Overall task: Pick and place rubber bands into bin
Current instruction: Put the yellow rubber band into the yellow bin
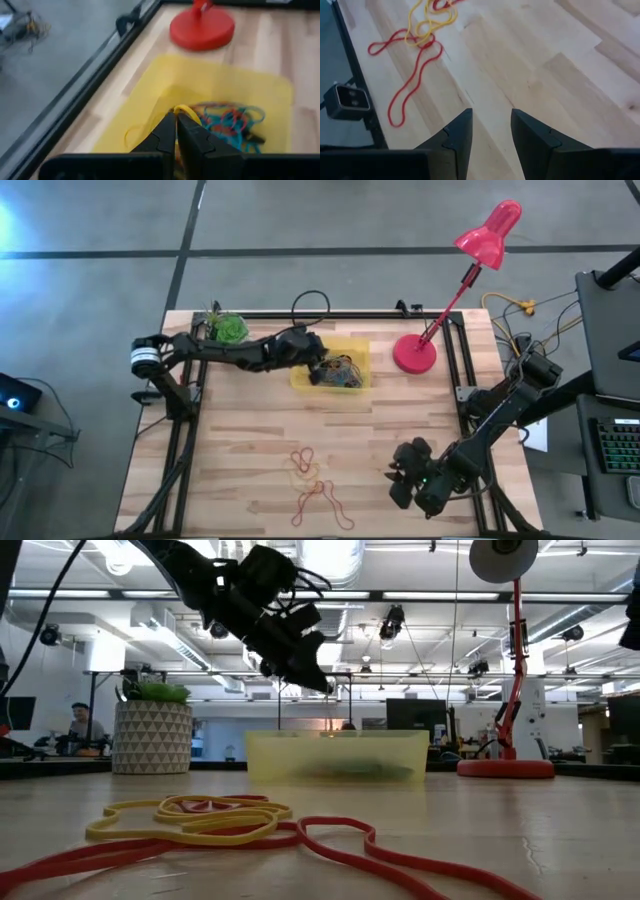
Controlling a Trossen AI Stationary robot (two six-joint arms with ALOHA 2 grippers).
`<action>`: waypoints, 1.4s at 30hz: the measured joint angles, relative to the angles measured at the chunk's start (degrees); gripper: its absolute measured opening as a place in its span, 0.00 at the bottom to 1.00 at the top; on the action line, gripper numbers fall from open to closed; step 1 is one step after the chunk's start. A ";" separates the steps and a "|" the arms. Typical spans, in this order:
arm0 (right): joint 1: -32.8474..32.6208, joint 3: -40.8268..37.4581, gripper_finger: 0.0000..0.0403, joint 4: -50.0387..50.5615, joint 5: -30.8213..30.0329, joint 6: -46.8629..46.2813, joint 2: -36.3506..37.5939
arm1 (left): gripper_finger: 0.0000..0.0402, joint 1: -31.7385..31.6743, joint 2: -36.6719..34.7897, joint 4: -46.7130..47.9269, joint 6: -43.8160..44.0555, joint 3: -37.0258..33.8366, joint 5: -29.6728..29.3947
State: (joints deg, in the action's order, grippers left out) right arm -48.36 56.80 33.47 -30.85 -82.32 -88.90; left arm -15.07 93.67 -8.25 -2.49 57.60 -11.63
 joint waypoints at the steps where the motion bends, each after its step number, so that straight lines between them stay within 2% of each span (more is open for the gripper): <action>1: 0.00 0.00 0.31 0.00 -0.77 0.00 0.00 | 0.00 -0.19 0.00 1.19 0.23 0.00 -0.05; 4: 0.19 0.00 0.31 0.02 -1.75 0.13 0.00 | 0.02 -0.37 0.00 3.85 0.55 0.00 0.06; 7: 0.37 0.00 0.30 0.05 -1.94 0.22 0.00 | 0.09 -0.31 0.00 4.85 0.53 0.00 0.74; 18: 0.73 0.00 0.30 0.06 -2.41 0.46 0.00 | 0.46 -0.62 -0.03 4.75 0.58 0.37 0.87; 24: 0.81 0.00 0.30 0.11 -2.43 1.51 0.00 | 0.55 -0.61 -1.60 4.78 0.56 0.76 1.10; 26: 0.79 0.00 0.30 0.10 -2.43 1.80 -0.02 | 0.56 -0.64 -2.33 4.92 0.59 0.76 3.23; 28: 0.79 0.00 0.30 0.12 -2.43 2.26 -0.02 | 0.56 -0.63 -3.73 7.54 1.06 0.80 8.01; 33: 0.79 0.00 0.30 0.08 -2.42 5.26 -0.02 | 0.56 1.42 -7.84 21.86 1.75 1.24 25.97; 35: 0.79 -0.12 0.30 0.35 -2.44 7.31 -0.02 | 0.56 4.08 -9.56 27.76 0.40 0.38 30.50; 37: 0.79 -0.24 0.30 0.24 -2.81 9.23 -0.02 | 0.56 7.43 -11.34 32.44 -0.43 -0.46 30.98; 42: 0.79 -0.52 0.30 0.39 -5.45 11.67 -0.02 | 0.56 16.56 -14.34 32.29 2.42 -3.25 29.17</action>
State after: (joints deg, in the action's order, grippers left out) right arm -47.57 56.27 33.87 -36.29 -70.65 -88.92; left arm 1.49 79.33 24.04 -0.07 54.36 17.53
